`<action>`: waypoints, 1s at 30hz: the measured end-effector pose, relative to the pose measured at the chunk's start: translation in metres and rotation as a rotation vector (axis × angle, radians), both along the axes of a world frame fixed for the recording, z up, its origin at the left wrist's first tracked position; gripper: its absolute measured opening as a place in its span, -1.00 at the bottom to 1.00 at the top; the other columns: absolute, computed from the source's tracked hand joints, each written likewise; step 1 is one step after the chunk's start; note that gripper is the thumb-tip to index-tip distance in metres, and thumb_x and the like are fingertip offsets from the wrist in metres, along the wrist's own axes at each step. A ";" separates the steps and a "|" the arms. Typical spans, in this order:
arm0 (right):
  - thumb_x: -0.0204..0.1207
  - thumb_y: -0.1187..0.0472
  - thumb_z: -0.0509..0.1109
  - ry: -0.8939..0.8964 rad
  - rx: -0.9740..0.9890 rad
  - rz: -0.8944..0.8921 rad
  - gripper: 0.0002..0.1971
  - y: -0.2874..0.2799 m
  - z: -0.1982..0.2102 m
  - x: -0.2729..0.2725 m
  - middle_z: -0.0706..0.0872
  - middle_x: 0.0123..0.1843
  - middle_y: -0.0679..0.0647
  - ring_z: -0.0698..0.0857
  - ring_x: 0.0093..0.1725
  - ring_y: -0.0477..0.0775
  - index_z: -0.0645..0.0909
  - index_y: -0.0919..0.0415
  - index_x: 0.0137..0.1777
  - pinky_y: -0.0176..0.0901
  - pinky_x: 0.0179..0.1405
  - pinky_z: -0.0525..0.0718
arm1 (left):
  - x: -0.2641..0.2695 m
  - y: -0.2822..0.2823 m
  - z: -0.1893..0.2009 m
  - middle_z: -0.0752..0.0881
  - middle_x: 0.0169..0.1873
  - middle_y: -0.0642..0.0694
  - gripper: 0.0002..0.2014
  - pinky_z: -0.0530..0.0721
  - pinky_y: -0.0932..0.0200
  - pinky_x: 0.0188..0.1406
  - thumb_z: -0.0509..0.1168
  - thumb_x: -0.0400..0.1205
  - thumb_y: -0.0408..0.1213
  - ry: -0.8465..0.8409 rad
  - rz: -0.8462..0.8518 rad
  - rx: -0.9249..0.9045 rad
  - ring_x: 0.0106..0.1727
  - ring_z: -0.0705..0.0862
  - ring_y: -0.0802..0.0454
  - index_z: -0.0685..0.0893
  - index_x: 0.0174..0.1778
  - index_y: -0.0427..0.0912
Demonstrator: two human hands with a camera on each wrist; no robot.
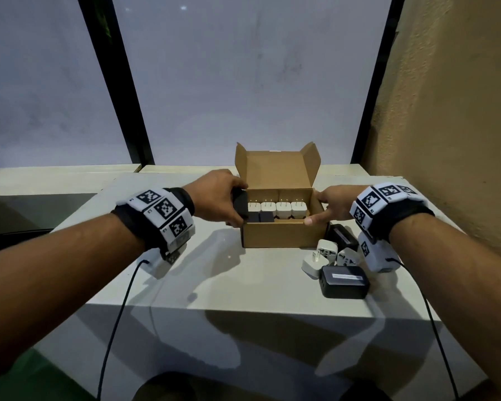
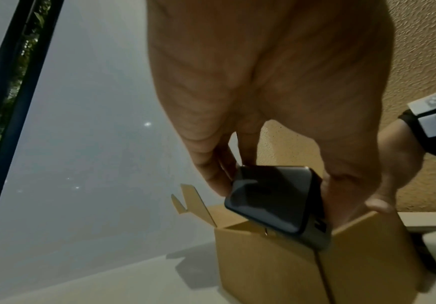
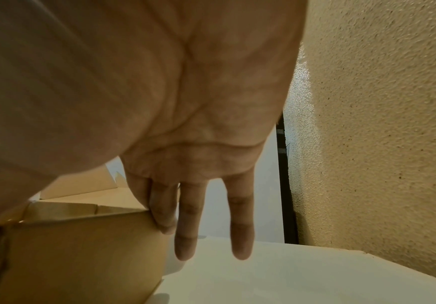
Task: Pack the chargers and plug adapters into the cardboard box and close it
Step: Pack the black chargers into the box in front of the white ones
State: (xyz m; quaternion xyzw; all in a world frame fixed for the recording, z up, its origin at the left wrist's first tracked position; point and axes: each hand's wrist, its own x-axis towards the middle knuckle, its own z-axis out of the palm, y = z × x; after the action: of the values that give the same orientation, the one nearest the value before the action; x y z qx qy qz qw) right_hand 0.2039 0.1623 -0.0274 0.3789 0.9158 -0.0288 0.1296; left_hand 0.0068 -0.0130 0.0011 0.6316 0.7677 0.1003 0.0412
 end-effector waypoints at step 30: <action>0.39 -0.42 0.30 0.114 -0.057 0.045 -0.26 0.004 -0.007 0.005 0.75 0.15 0.18 0.69 0.15 0.21 0.58 0.22 0.28 0.11 0.26 0.62 | 0.038 0.103 -0.042 0.74 0.18 -0.07 -0.47 0.69 0.10 0.18 0.56 0.42 -0.24 0.046 -0.028 -0.203 0.17 0.69 -0.06 0.67 0.34 -0.11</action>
State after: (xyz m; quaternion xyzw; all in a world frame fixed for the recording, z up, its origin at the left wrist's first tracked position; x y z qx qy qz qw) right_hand 0.2089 0.1662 -0.0346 0.3522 0.9288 -0.0735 0.0886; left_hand 0.0444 0.0901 -0.0413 0.6370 0.7657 0.0067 0.0887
